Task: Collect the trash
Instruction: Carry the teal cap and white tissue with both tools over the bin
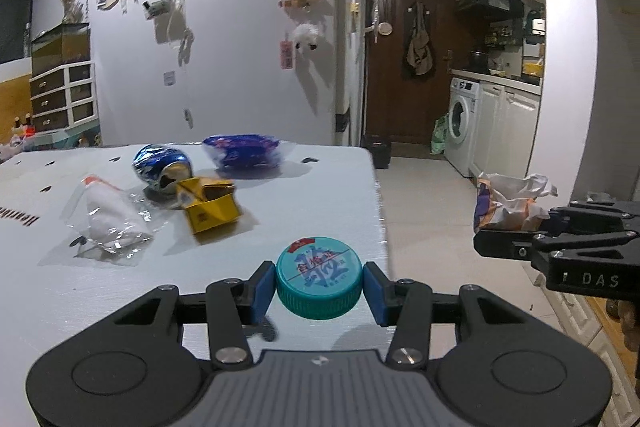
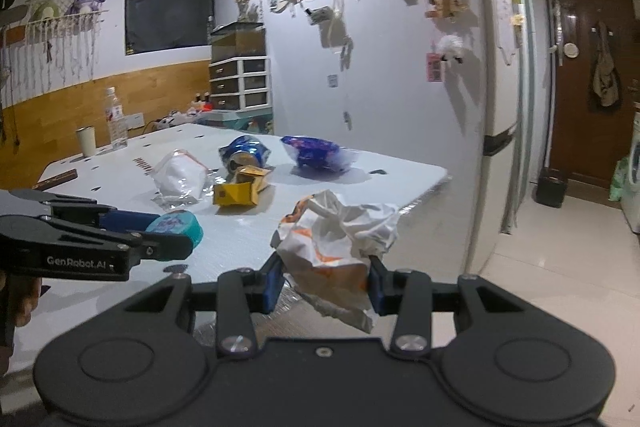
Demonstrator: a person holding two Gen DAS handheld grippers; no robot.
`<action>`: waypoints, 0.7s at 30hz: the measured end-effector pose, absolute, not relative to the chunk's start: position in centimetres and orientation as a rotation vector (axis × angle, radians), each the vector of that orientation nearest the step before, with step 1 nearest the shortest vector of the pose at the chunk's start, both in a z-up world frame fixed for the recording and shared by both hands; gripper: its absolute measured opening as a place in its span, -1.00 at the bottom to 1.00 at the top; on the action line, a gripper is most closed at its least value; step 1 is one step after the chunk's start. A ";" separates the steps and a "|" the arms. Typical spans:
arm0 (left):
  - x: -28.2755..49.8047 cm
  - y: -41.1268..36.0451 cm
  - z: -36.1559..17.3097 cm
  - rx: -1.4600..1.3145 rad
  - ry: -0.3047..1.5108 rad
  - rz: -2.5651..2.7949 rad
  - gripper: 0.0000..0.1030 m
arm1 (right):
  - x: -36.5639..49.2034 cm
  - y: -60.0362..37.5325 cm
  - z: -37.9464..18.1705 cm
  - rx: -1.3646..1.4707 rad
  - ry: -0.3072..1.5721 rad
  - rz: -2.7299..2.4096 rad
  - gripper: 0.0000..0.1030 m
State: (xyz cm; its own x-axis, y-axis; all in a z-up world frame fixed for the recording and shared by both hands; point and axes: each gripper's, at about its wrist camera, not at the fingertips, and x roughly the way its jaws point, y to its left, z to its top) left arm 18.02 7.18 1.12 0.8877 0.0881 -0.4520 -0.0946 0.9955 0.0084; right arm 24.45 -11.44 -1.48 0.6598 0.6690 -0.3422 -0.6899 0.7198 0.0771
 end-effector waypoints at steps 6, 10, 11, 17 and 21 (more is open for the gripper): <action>17.7 4.1 1.1 -0.006 0.455 0.071 -0.06 | 23.3 -14.9 -1.2 -0.039 0.353 0.715 -0.16; 17.8 2.1 0.9 0.001 0.455 0.049 -0.06 | 22.7 -17.0 -1.2 -0.037 0.352 0.674 -0.16; 17.8 1.5 0.8 0.002 0.456 0.041 -0.06 | 22.6 -17.5 -1.3 -0.033 0.352 0.666 -0.16; 18.7 -1.6 0.4 0.014 0.463 -0.009 -0.06 | 22.2 -20.5 -1.9 -0.019 0.357 0.616 -0.16; 19.8 -3.8 -0.1 0.023 0.469 -0.048 -0.06 | 22.2 -22.6 -2.6 -0.016 0.369 0.581 -0.16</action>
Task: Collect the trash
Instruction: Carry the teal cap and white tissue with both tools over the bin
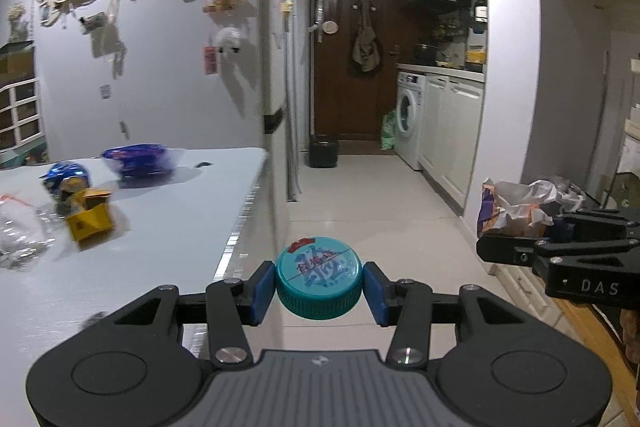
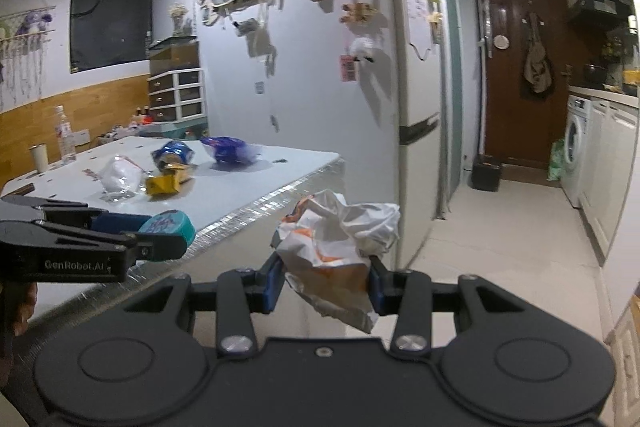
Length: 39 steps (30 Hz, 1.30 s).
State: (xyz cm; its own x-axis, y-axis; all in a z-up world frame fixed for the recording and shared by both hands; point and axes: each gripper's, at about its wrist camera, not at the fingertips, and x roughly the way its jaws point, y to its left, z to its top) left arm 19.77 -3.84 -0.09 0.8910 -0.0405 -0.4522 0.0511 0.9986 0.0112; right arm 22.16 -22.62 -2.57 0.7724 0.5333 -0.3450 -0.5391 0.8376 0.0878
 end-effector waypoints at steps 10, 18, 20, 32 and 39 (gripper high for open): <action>23.1 -9.0 -2.9 0.048 0.511 -0.142 -0.06 | 23.4 -28.0 -4.9 0.003 0.406 0.494 -0.16; 27.3 -10.4 -7.2 0.027 0.599 -0.180 -0.06 | 26.4 -30.1 -7.9 0.007 0.483 0.438 -0.16; 28.4 -10.3 -8.5 0.021 0.628 -0.181 -0.06 | 27.2 -30.1 -8.8 0.004 0.513 0.433 -0.16; 34.1 -9.1 -17.6 -0.046 0.787 -0.187 -0.06 | 32.8 -27.3 -15.9 -0.070 0.744 0.422 -0.16; 36.7 -7.8 -24.0 -0.124 0.902 -0.185 -0.06 | 35.7 -25.5 -21.1 -0.089 0.908 0.401 -0.16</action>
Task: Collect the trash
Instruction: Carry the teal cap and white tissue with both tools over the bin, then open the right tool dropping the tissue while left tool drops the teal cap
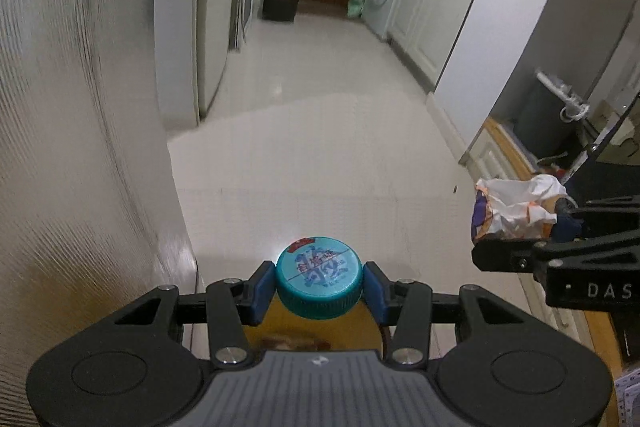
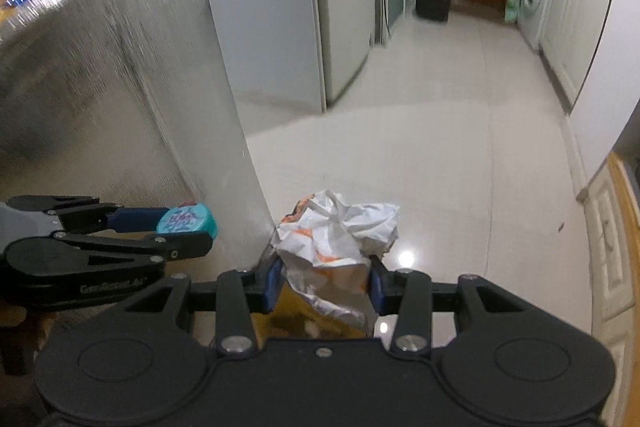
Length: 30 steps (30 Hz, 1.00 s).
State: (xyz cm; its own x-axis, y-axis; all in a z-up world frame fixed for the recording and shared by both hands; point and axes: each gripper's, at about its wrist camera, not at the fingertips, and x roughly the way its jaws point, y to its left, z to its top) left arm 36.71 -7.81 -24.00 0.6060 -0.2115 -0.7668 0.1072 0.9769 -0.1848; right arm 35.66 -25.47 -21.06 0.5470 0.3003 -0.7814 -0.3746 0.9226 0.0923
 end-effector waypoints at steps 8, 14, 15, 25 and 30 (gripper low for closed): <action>38.4 -5.6 -30.4 -0.206 1.016 -0.153 -0.06 | 38.1 -23.9 -28.0 -0.125 1.101 0.388 -0.15; 39.1 -4.8 -34.2 -0.249 1.091 -0.141 -0.06 | 39.2 -23.6 -33.4 -0.135 1.230 0.376 -0.15; 39.2 -4.8 -34.7 -0.257 1.098 -0.141 -0.06 | 39.4 -23.5 -34.2 -0.129 1.248 0.373 -0.15; 40.3 -3.4 -39.1 -0.401 1.182 -0.107 -0.06 | 40.3 -21.6 -40.8 -0.092 1.412 0.399 -0.13; 40.7 -3.2 -40.5 -0.467 1.213 -0.098 -0.06 | 40.3 -20.4 -42.9 -0.090 1.441 0.412 -0.10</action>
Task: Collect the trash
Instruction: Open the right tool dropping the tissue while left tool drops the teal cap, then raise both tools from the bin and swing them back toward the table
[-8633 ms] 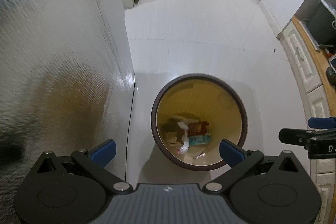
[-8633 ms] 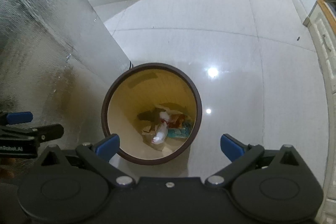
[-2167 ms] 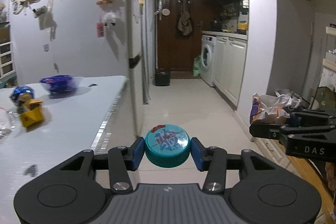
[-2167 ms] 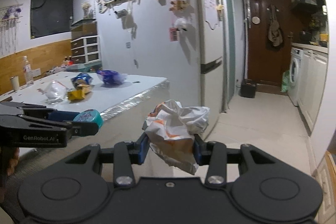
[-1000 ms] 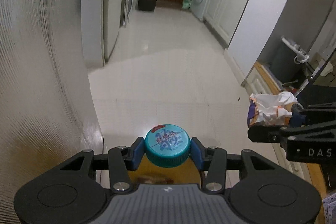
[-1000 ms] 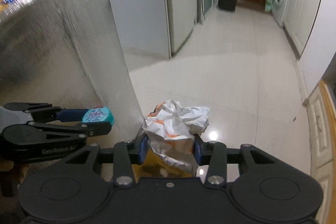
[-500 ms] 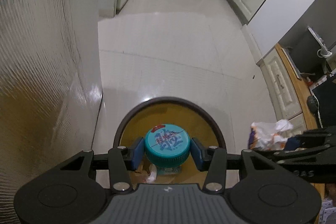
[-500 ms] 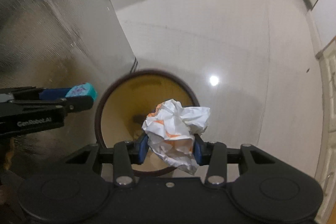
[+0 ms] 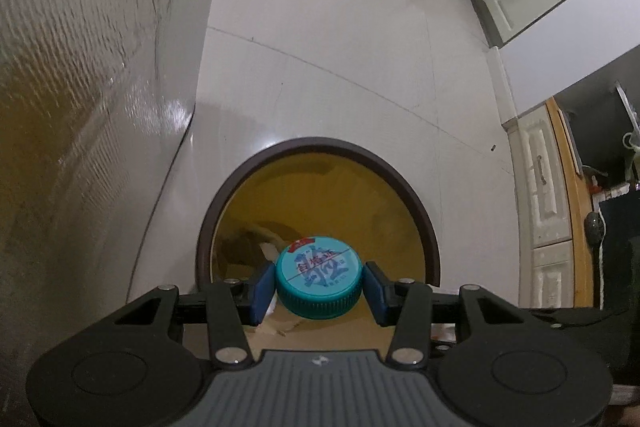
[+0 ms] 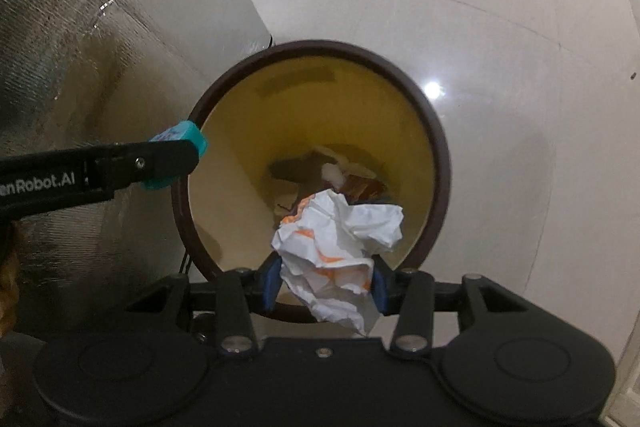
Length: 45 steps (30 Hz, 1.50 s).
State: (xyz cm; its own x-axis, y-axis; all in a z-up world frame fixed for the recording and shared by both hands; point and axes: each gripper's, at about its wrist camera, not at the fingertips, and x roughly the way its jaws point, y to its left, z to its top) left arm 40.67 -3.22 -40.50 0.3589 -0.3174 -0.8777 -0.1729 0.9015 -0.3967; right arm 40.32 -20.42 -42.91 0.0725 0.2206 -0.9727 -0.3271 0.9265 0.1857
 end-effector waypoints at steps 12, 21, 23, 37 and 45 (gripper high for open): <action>41.0 -3.6 -42.3 -0.509 1.254 -0.102 -0.06 | 40.8 -20.6 -45.7 -0.060 1.510 0.399 0.16; 41.5 -4.0 -43.6 -0.528 1.285 -0.116 -0.06 | 40.8 -20.5 -46.3 -0.092 1.520 0.424 0.30; 41.6 -4.1 -43.7 -0.537 1.278 -0.113 -0.03 | 40.9 -20.3 -46.9 -0.099 1.521 0.429 0.31; 41.9 -3.9 -45.3 -0.393 1.468 -0.021 0.85 | 40.8 -20.4 -47.1 -0.123 1.518 0.453 0.41; 42.0 -3.7 -44.8 -0.337 1.465 -0.015 1.00 | 40.6 -20.5 -46.3 -0.115 1.479 0.448 0.69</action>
